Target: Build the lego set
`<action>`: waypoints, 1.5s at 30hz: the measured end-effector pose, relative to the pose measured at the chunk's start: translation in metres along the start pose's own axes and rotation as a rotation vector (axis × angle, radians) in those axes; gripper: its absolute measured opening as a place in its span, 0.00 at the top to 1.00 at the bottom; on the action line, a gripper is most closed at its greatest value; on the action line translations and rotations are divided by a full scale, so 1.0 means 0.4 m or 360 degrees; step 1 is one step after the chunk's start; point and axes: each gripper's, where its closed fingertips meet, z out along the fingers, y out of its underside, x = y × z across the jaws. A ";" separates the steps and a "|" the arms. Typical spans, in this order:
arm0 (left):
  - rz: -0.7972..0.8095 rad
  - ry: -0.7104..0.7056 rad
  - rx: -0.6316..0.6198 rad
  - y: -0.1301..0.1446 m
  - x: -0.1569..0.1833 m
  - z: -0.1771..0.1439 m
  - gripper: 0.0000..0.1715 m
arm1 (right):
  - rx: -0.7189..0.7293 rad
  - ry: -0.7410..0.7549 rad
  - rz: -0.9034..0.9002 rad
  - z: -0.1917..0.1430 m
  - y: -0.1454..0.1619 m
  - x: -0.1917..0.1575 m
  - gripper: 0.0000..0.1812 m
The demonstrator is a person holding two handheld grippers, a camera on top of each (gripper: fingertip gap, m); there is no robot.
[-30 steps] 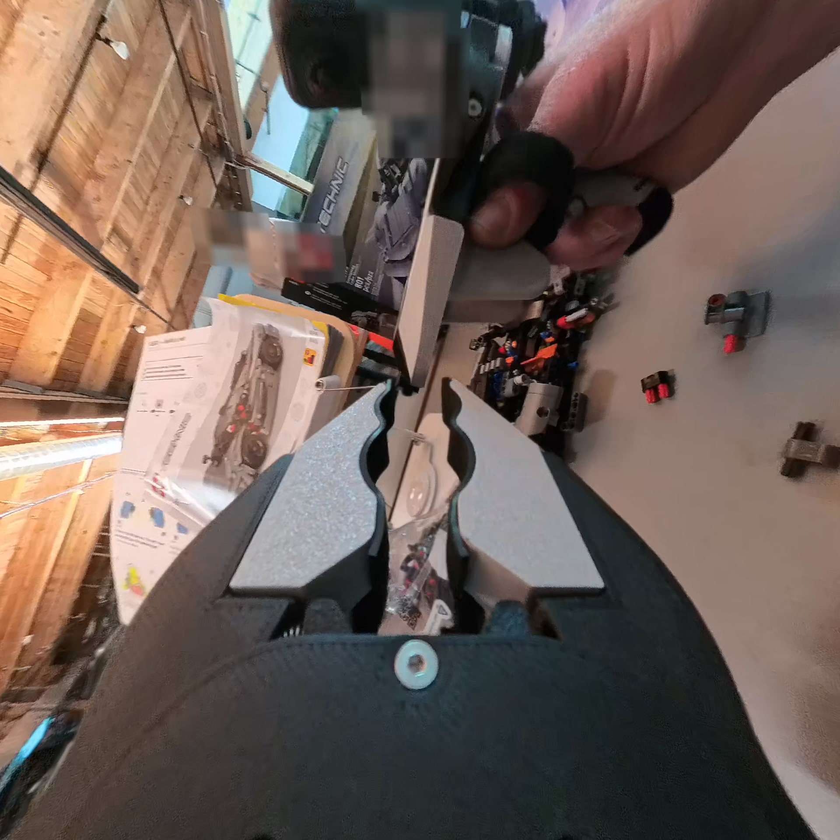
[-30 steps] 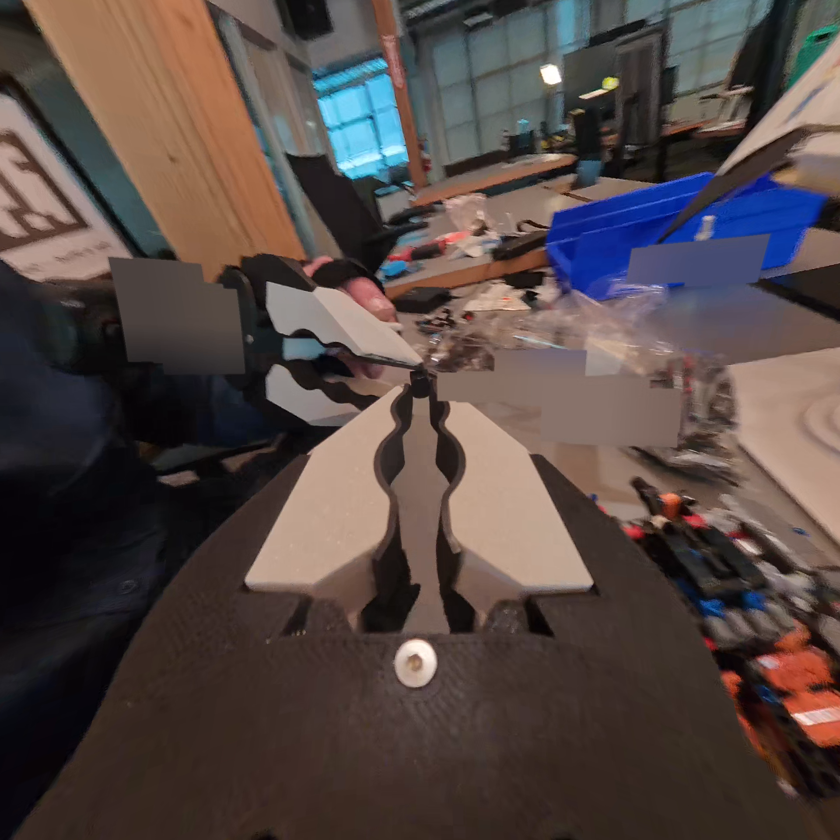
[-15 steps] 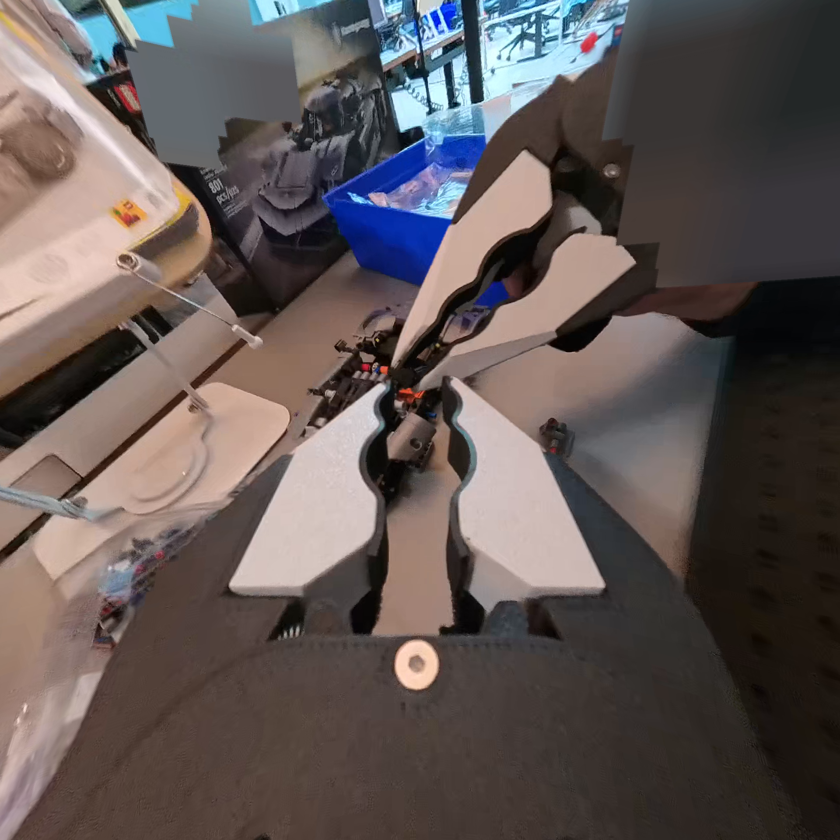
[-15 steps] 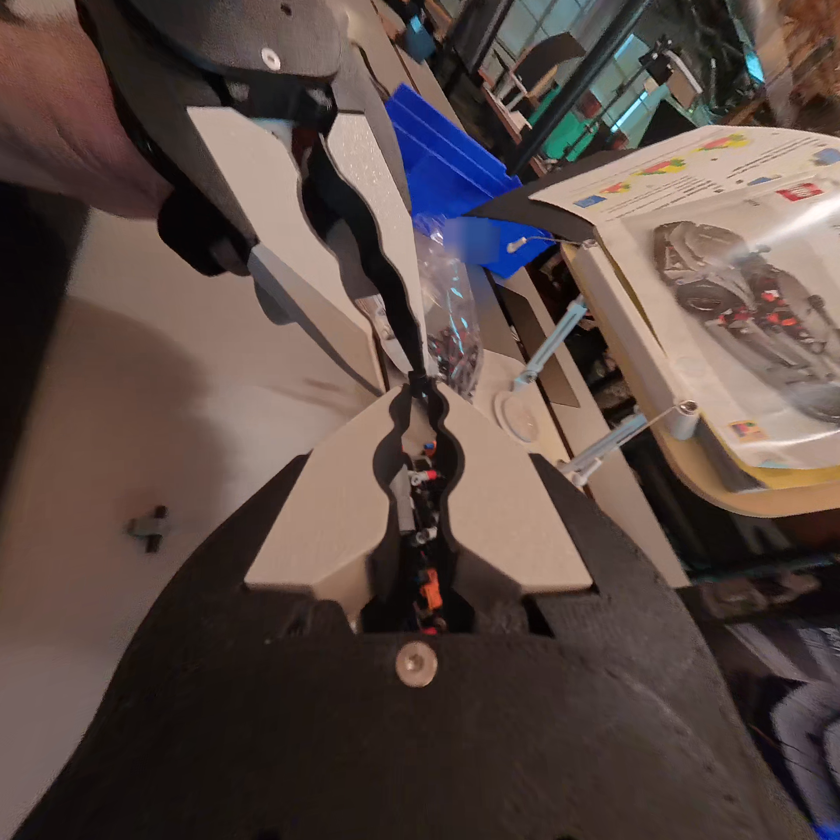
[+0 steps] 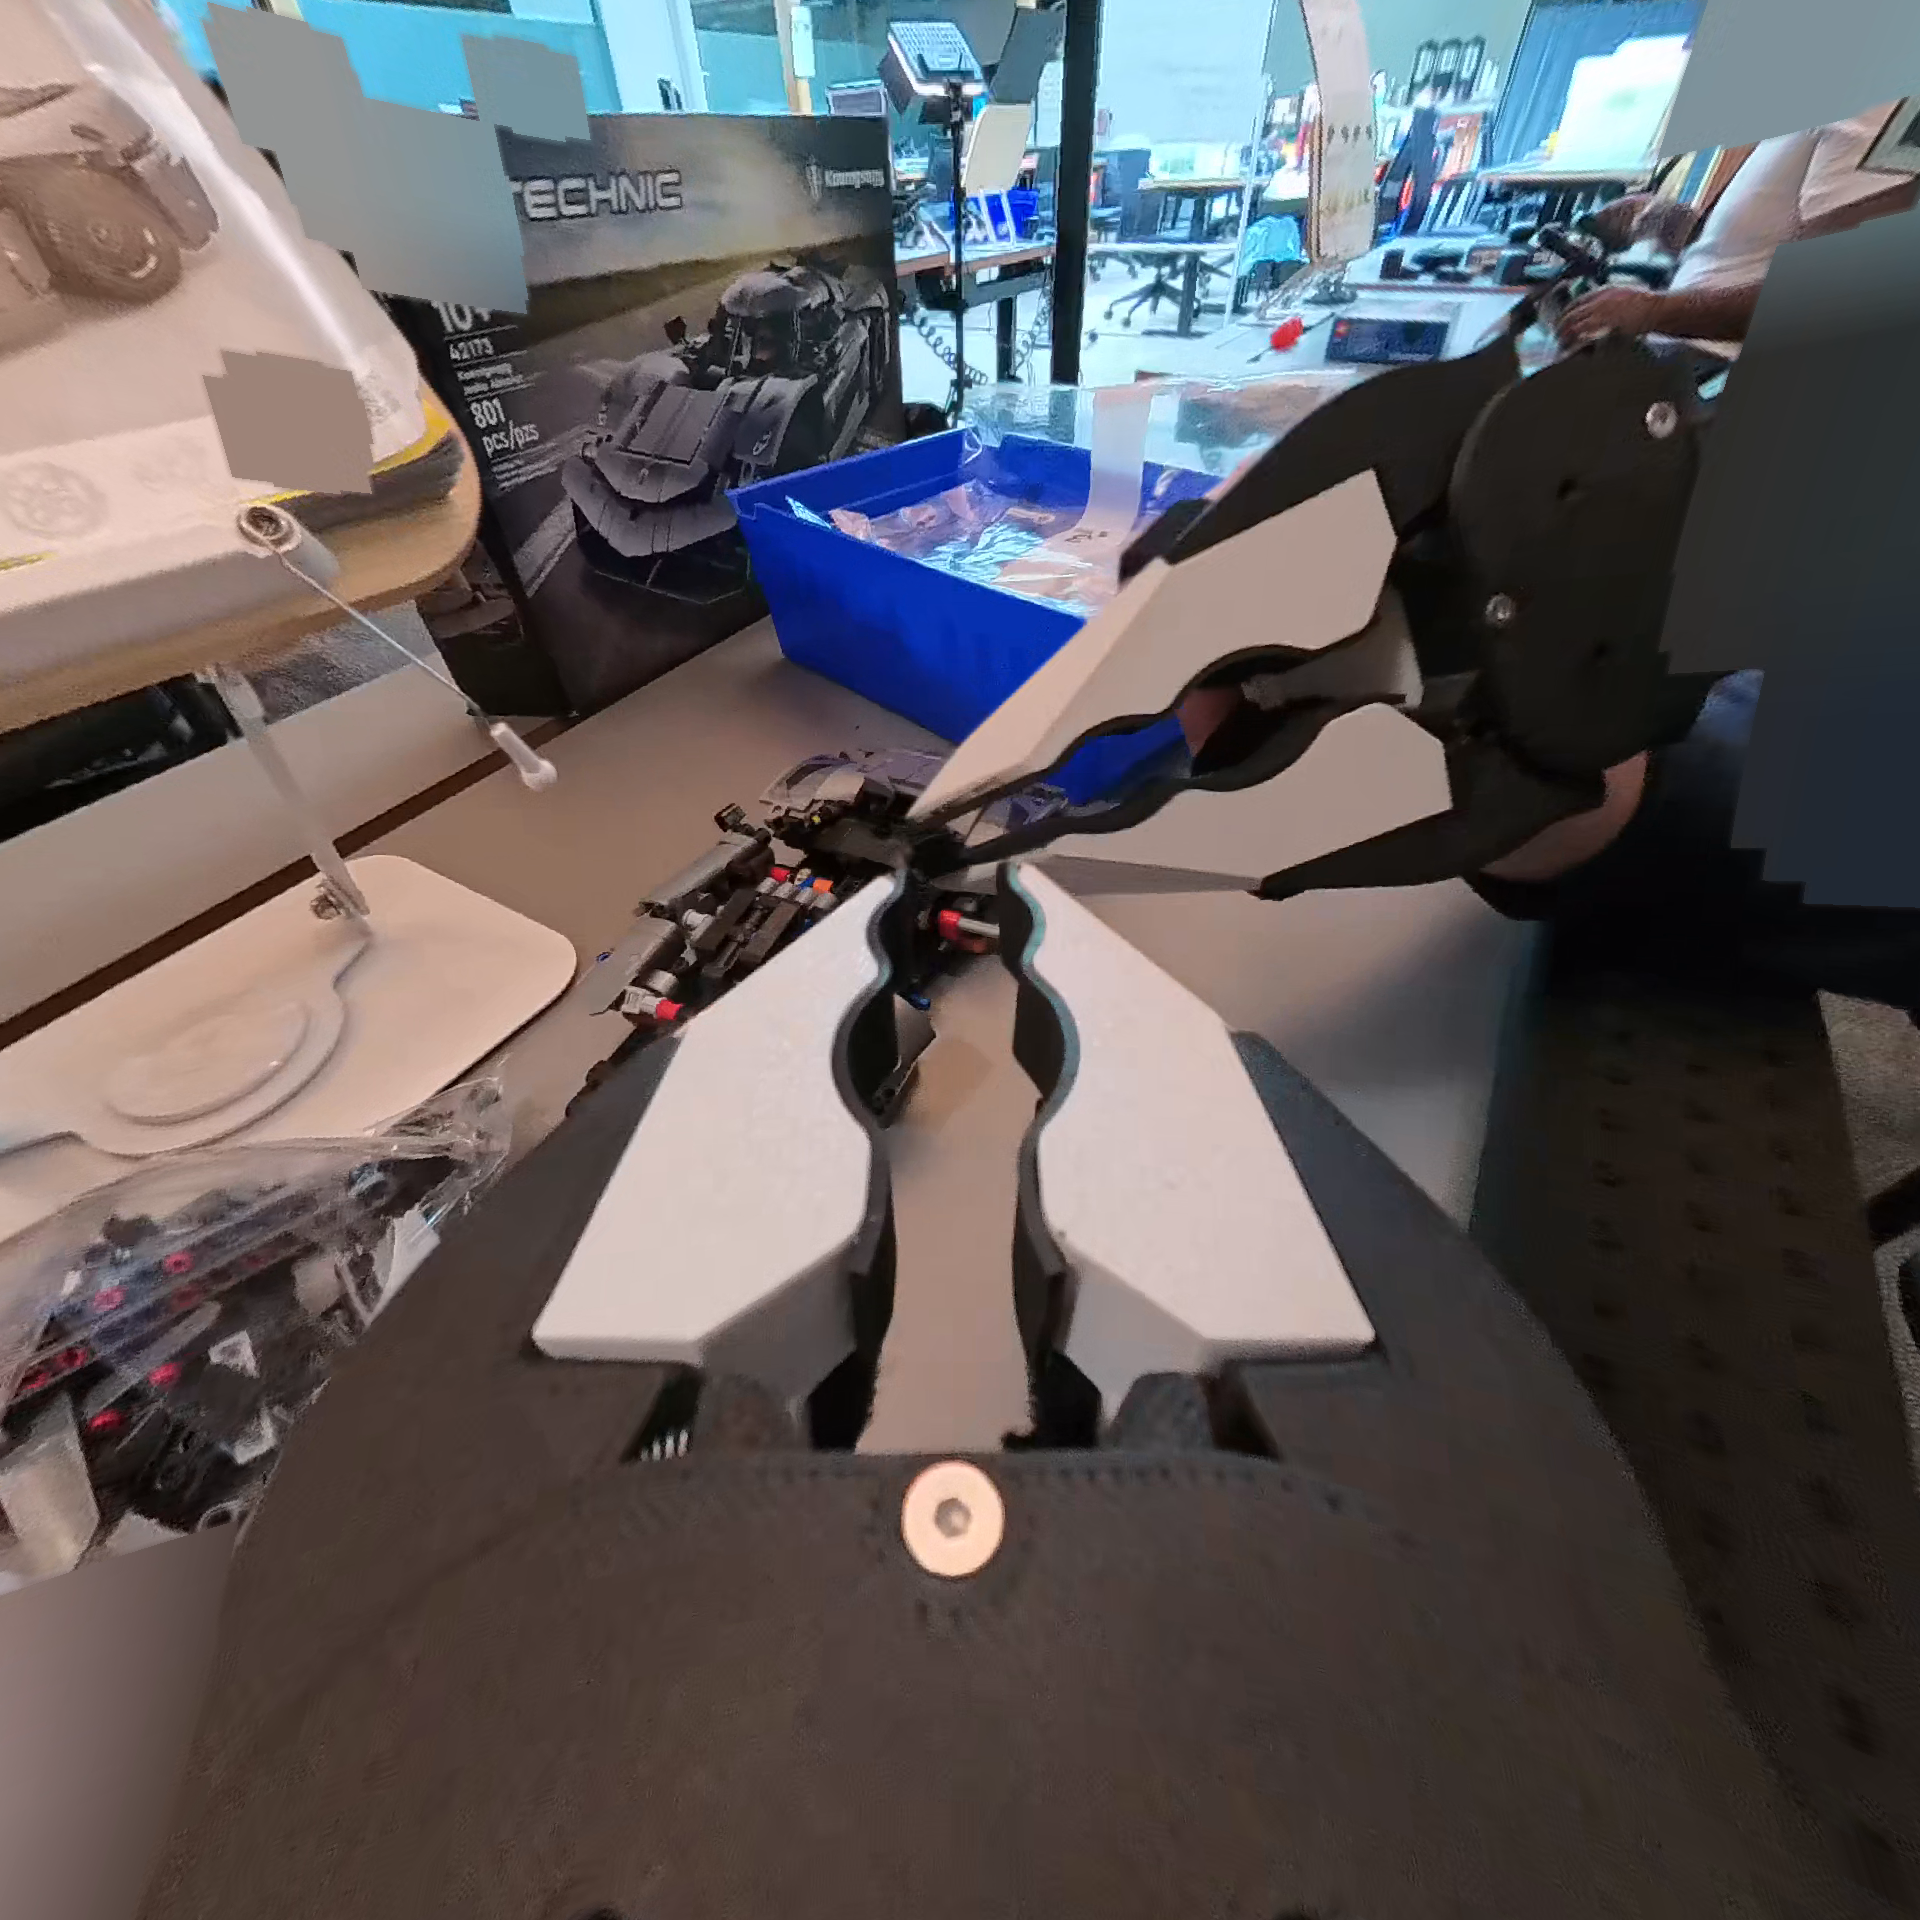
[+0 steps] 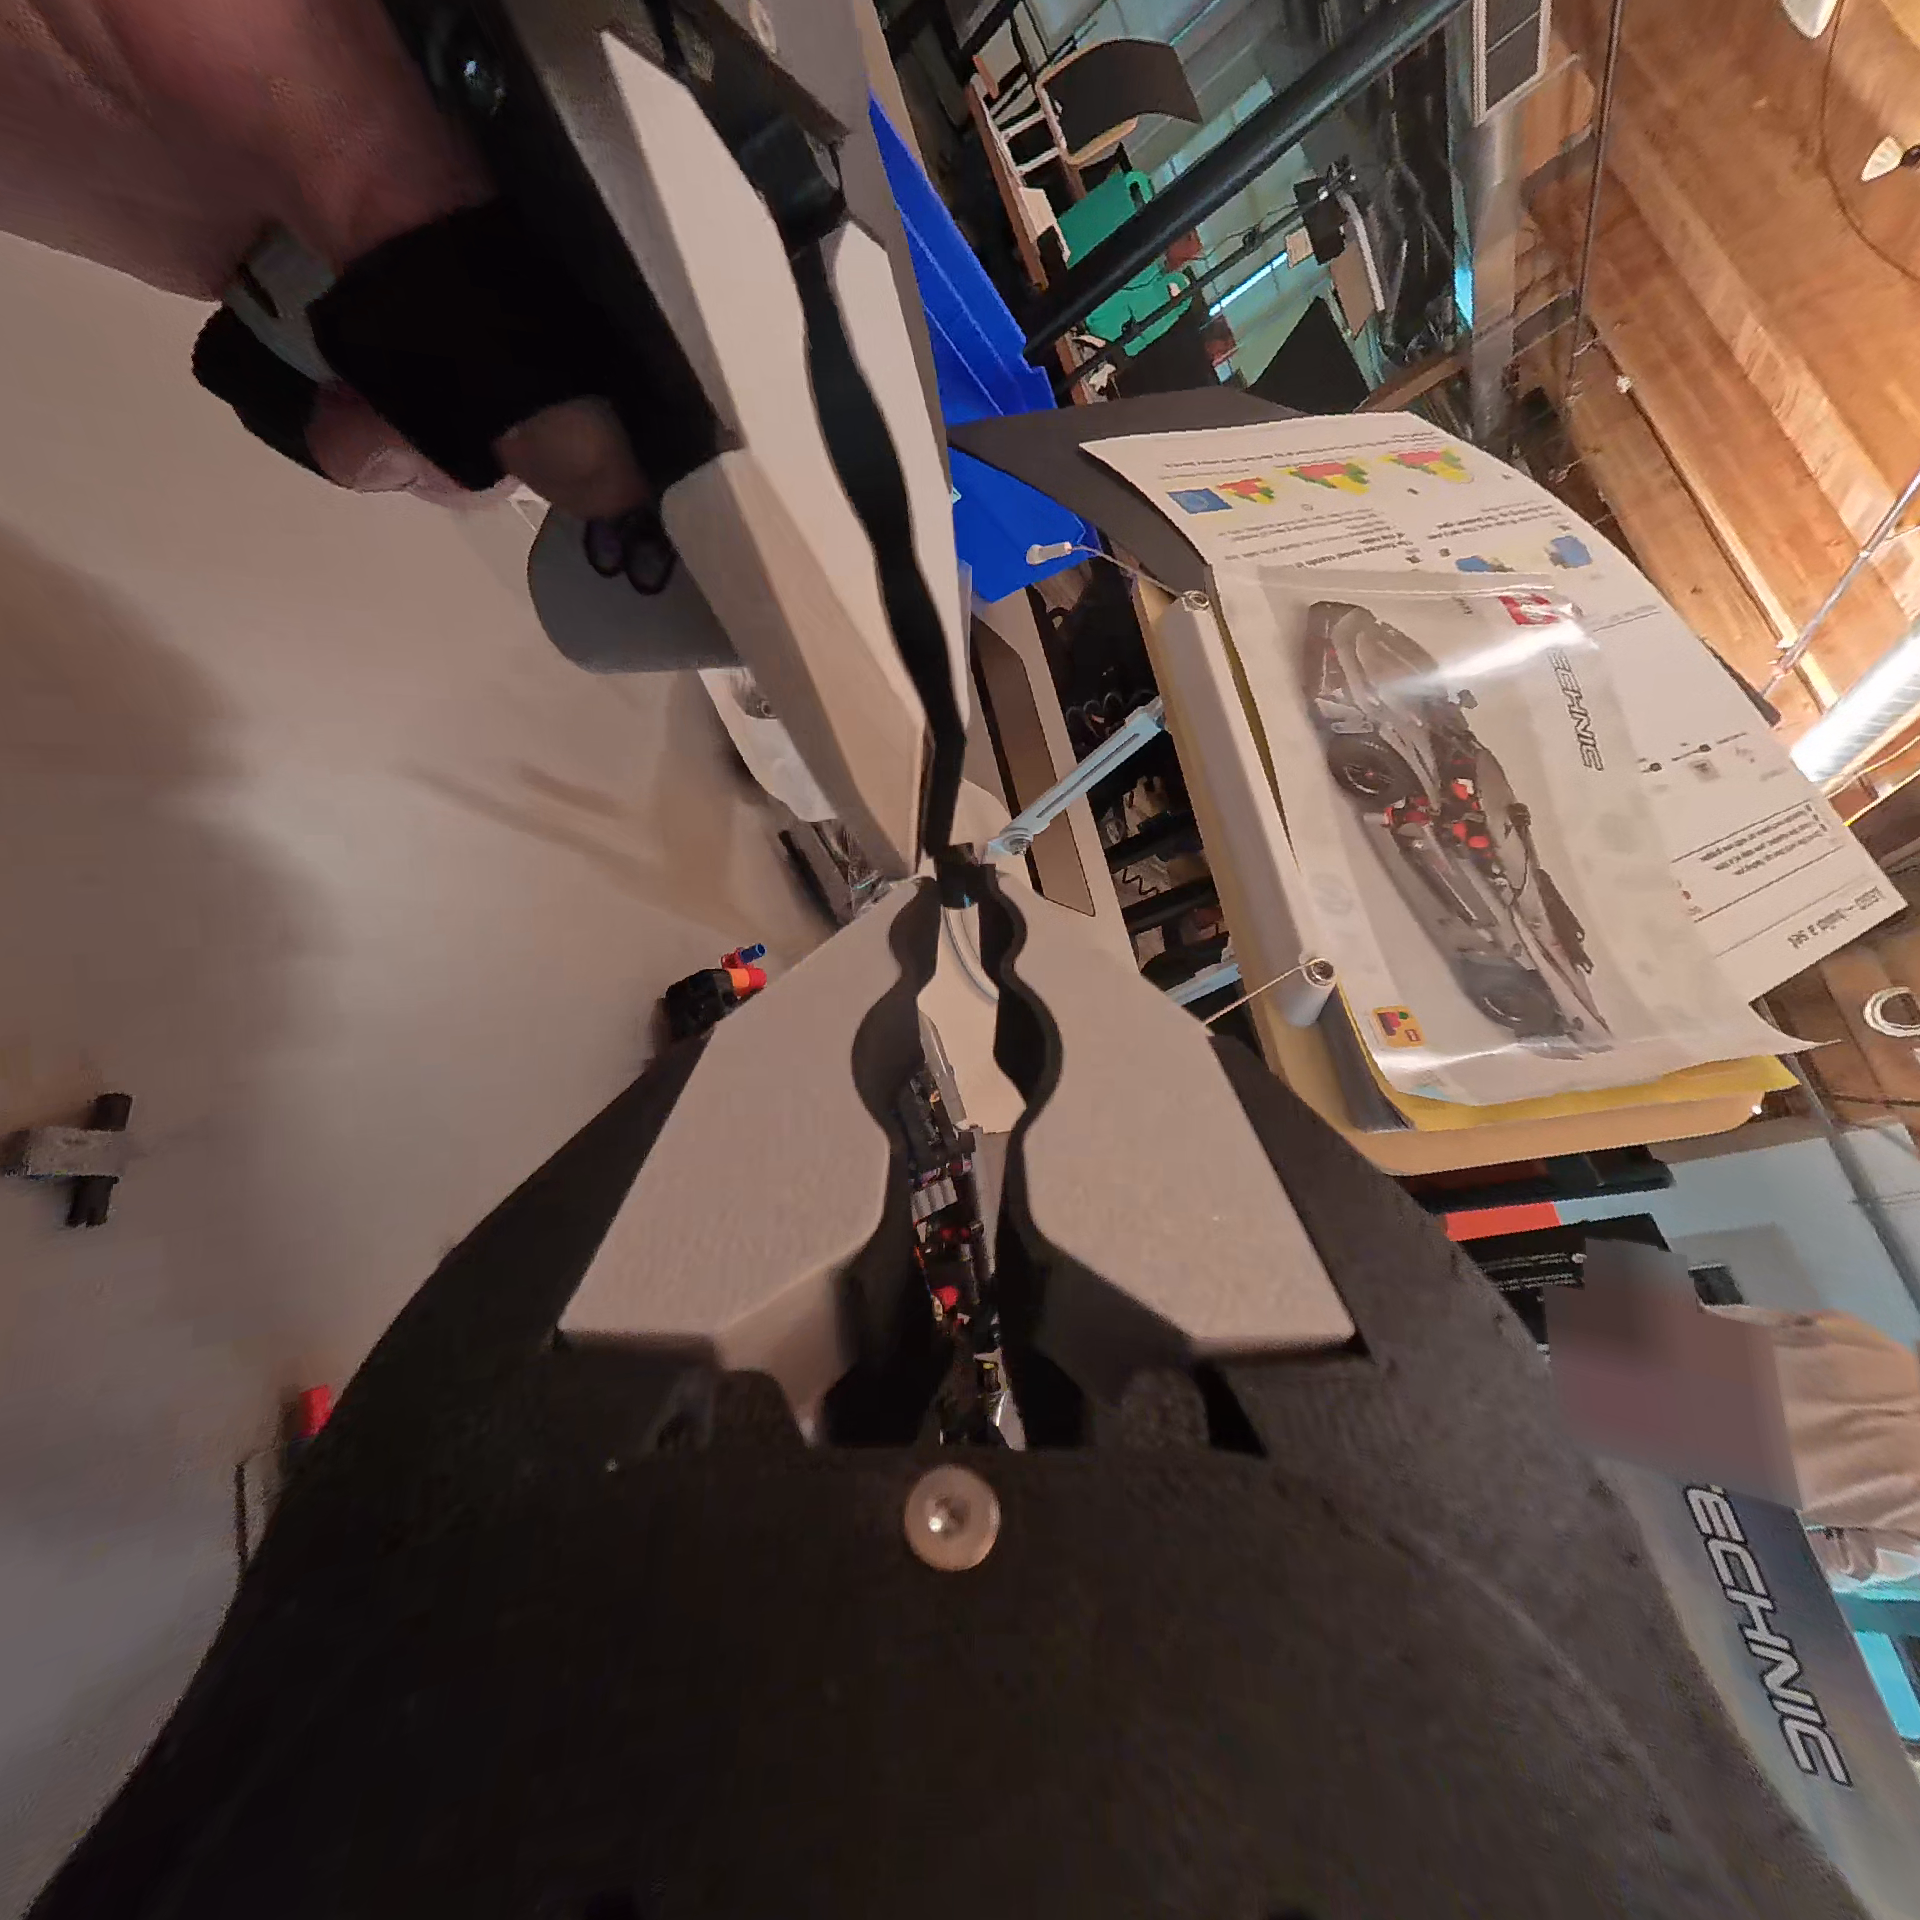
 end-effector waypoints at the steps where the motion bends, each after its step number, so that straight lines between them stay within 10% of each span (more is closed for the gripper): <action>1: -0.0008 -0.0005 -0.0006 0.000 -0.004 -0.001 0.91 | -0.0004 0.0005 -0.0024 0.000 -0.002 -0.002 0.97; 29: -0.0365 0.0157 0.0112 -0.009 0.000 -0.007 0.96 | -0.0092 0.0129 -0.0270 -0.006 -0.019 -0.005 0.97; 45: -0.0569 0.0588 0.0205 -0.029 0.044 -0.041 0.96 | 0.0421 -0.0375 0.0497 -0.047 -0.068 -0.016 0.98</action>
